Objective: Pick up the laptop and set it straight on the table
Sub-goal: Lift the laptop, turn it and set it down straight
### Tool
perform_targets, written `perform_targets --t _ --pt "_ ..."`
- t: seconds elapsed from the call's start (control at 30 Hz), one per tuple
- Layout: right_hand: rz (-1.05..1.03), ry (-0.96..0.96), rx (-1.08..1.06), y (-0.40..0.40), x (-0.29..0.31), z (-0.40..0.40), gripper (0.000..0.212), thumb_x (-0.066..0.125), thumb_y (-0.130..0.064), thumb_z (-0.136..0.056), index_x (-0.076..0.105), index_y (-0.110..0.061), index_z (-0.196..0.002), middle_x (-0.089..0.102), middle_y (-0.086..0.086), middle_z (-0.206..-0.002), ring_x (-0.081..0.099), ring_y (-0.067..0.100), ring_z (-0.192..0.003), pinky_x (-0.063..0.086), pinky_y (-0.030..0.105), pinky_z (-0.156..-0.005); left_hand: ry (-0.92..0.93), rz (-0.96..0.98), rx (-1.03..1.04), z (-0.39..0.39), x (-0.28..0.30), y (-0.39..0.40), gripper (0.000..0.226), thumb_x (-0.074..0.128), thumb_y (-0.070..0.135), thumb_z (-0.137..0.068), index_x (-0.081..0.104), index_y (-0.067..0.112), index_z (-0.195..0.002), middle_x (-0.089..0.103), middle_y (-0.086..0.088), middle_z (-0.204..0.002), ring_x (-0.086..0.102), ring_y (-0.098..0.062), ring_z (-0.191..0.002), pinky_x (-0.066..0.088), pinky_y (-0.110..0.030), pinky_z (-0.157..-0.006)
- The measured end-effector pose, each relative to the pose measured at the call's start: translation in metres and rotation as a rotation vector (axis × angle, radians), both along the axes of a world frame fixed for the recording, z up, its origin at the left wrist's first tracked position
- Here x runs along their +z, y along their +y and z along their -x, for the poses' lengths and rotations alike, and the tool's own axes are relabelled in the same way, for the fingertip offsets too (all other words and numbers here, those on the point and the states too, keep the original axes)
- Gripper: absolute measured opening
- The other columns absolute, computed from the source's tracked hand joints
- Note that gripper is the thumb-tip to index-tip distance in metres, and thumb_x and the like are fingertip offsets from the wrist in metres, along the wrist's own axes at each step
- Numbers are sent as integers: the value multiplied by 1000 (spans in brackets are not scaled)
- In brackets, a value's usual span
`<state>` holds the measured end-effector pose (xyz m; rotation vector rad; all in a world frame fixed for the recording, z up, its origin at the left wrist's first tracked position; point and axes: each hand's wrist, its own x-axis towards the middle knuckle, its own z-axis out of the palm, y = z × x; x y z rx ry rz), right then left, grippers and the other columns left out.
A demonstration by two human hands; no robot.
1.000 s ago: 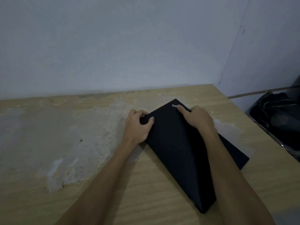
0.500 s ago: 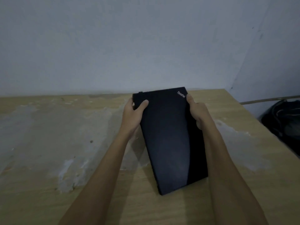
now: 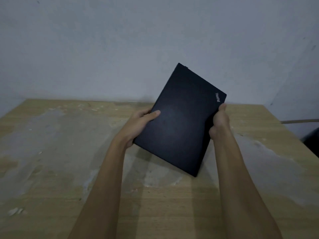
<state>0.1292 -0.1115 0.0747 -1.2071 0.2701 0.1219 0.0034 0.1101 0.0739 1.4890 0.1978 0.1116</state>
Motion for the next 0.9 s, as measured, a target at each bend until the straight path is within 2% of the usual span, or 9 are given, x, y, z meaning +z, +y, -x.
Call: perform_targets --t 0.1,0.23,0.33,0.43,0.5,0.6,0.7,0.8,0.9 --pt "-74 29 -58 9 -7 -2 64 34 -60 -104 63 -12 -135 69 5 -127 68 24 -108 57 38 -93 -14 4 68 0 -8 16 21 68 23 -99 78 16 -116 83 2 -103 79 -12 -89 60 -23 -72" --pt "-134 56 -155 21 -14 -2 62 33 -57 -106 60 -11 -137 67 6 -126 65 24 -106 54 36 -88 -73 123 299 -8 -16 24 21 75 24 -93 81 13 -110 81 4 -92 73 -9 -76 54 -22 -59" --pt "-202 96 -191 33 -18 -2 63 32 -59 -105 61 -12 -134 67 5 -120 65 24 -102 54 35 -87 -163 277 545 -19 -22 10 25 81 18 -88 80 4 -108 82 -2 -94 76 -11 -81 60 -25 -69" --pt "-259 113 -227 45 -19 2 52 30 -57 -107 61 -17 -119 67 -1 -98 64 18 -84 53 30 -72 -163 431 705 -24 -30 -4 39 88 26 -81 77 4 -111 82 -7 -104 79 -21 -95 65 -38 -82" --pt "-270 123 -245 50 -19 5 49 30 -57 -107 60 -19 -115 65 -3 -92 64 18 -82 53 30 -71 -150 470 699 -25 -34 -7 41 88 28 -81 76 4 -113 82 -8 -108 79 -24 -99 65 -41 -84" --pt "-316 138 -254 56 -20 6 56 29 -57 -107 63 -16 -126 66 1 -106 64 24 -99 53 34 -82 -144 490 642 -25 -35 -6 30 87 23 -82 77 10 -107 82 -7 -108 78 -26 -101 64 -43 -85" --pt "-371 123 -260 61 -19 7 58 26 -57 -108 63 -16 -128 65 0 -110 63 24 -101 52 33 -85 -101 479 579 -25 -36 -8 37 88 24 -81 77 9 -113 82 -6 -111 78 -27 -103 63 -48 -90" --pt "-361 92 -246 61 -19 6 54 24 -57 -108 62 -19 -115 67 -5 -95 65 20 -92 54 30 -77 -73 507 554 -24 -34 -6 45 89 27 -80 76 8 -118 82 -5 -112 78 -26 -103 63 -49 -91" --pt "-302 75 -159 57 -25 10 52 24 -55 -109 62 -20 -119 69 -5 -96 64 14 -84 52 28 -68 -83 510 554 -20 -31 5 50 90 32 -79 75 8 -121 81 -6 -115 77 -26 -106 61 -50 -94"
